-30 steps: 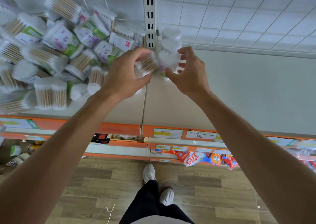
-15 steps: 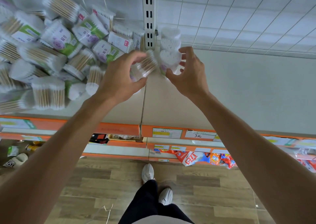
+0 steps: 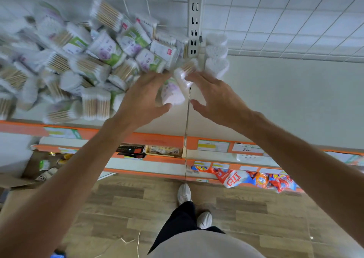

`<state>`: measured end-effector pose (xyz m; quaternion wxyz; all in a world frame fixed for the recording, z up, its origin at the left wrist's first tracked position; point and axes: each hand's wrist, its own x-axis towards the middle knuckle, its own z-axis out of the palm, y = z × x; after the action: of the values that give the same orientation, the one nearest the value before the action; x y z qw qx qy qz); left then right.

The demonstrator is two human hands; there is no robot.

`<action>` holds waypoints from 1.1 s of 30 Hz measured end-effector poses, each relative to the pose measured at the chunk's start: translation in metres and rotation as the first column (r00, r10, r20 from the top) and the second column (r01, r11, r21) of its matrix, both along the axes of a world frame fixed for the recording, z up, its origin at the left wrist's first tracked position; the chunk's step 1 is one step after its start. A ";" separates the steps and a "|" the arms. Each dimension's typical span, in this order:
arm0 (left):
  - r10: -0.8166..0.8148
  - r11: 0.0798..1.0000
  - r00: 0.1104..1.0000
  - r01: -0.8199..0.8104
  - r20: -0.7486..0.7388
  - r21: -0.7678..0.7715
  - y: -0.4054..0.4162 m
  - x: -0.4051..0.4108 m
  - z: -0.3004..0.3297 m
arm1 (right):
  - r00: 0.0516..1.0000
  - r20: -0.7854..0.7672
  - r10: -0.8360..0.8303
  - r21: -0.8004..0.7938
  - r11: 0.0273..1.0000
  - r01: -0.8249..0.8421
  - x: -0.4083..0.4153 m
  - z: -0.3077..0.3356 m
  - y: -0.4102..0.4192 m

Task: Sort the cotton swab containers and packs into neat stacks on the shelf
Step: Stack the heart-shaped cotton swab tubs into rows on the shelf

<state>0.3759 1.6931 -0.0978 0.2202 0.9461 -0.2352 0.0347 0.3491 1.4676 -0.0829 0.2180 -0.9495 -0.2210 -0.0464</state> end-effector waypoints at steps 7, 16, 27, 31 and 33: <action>0.089 0.996 0.995 -0.088 -0.049 0.013 -0.012 0.000 -0.018 | 0.999 0.023 -0.028 -0.299 0.954 0.033 0.055 -0.001 0.041; 0.076 0.996 0.996 -0.074 -0.051 0.040 -0.010 -0.003 -0.004 | 0.998 0.062 0.017 -0.561 0.827 0.021 0.066 -0.003 0.051; 0.030 0.999 1.000 -0.029 0.006 -0.045 0.020 -0.065 0.010 | 0.999 -0.018 -0.033 -0.080 0.996 0.031 0.000 0.003 0.024; 0.027 0.991 0.999 -0.029 -0.024 -0.128 0.019 -0.087 0.013 | 0.987 -0.096 -0.126 0.152 0.978 0.139 -0.044 -0.007 -0.008; 0.043 0.980 0.999 -0.048 -0.030 -0.191 0.017 -0.104 0.008 | 0.981 -0.111 -0.161 0.210 0.961 0.182 -0.060 -0.009 -0.022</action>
<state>0.2722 1.7106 -0.0896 0.3122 0.9260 -0.2062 0.0500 0.2887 1.4458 -0.0919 0.3265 -0.9363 -0.1210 -0.0451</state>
